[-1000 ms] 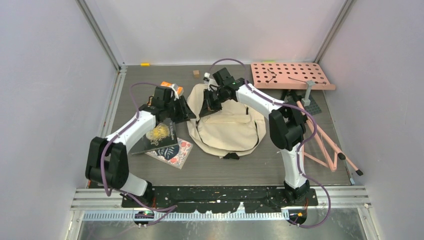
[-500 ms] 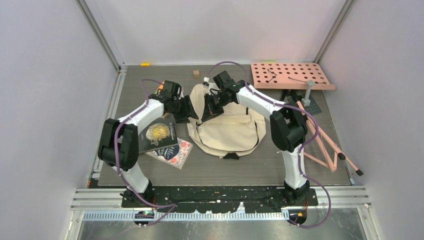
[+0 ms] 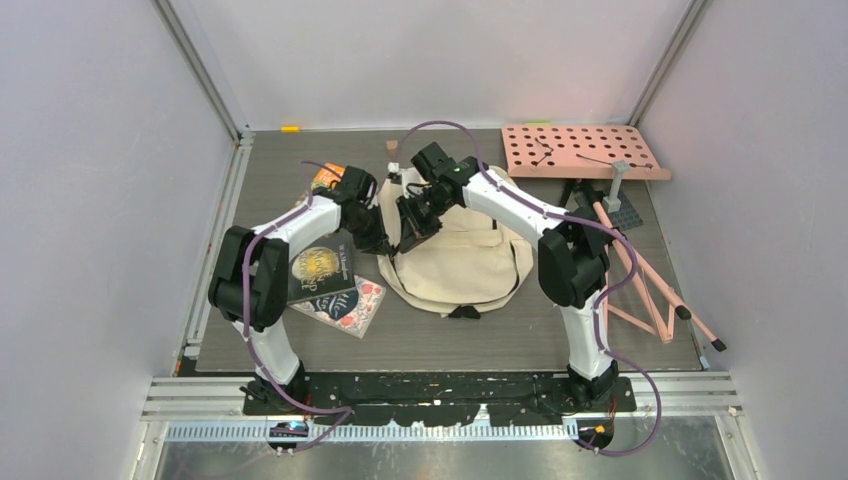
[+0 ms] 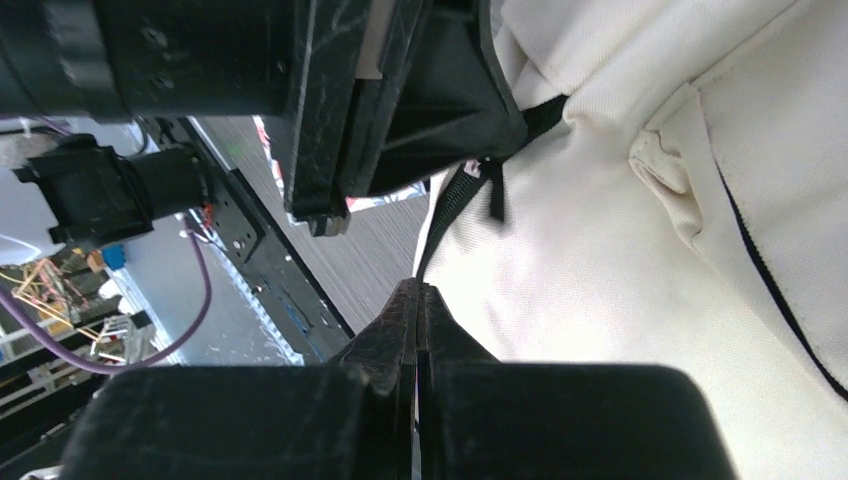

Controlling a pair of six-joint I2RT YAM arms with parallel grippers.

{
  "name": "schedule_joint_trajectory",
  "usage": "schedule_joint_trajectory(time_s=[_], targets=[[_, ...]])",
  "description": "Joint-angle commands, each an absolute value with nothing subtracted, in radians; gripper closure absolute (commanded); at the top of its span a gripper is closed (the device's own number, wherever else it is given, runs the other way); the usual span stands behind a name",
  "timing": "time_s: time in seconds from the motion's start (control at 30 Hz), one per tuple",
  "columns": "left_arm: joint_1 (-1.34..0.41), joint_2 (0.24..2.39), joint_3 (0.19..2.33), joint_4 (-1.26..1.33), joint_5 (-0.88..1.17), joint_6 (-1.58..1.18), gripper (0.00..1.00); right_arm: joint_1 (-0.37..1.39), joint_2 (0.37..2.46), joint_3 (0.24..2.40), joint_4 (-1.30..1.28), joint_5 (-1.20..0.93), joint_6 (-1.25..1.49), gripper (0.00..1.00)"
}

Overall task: Pack the student bag
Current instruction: Unzip the student bag at the center of the board.

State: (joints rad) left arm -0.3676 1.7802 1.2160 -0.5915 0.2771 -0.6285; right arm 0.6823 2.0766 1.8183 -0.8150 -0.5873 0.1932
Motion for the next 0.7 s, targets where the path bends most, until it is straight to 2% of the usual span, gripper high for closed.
schedule_joint_trajectory(time_s=[0.0, 0.17, 0.2, 0.23, 0.43, 0.57, 0.67], targets=[[-0.373, 1.782, 1.266, -0.594, 0.277, -0.631, 1.0, 0.694, 2.034, 1.846, -0.881, -0.542, 0.121, 0.99], [-0.373, 1.777, 1.245, -0.524, 0.335, -0.644, 1.0, 0.697, 2.021, 1.812, -0.852, -0.518, 0.141, 0.99], [-0.373, 1.778, 1.24, -0.513, 0.347, -0.644, 1.0, 0.697, 2.019, 1.805, -0.837, -0.517, 0.151, 0.96], [-0.373, 1.78, 1.234, -0.502, 0.358, -0.644, 1.0, 0.695, 2.022, 1.798, -0.806, -0.504, 0.177, 0.87], [-0.373, 1.773, 1.202, -0.468, 0.392, -0.642, 1.0, 0.634, 2.078, 1.84, -0.771, -0.448, 0.325, 0.59], [-0.373, 1.762, 1.191, -0.465, 0.396, -0.637, 1.0, 0.599, 2.114, 1.856, -0.741, -0.464, 0.436, 0.47], [-0.372, 1.758, 1.191, -0.462, 0.403, -0.632, 1.0, 0.598, 2.142, 1.866, -0.746, -0.486, 0.47, 0.45]])
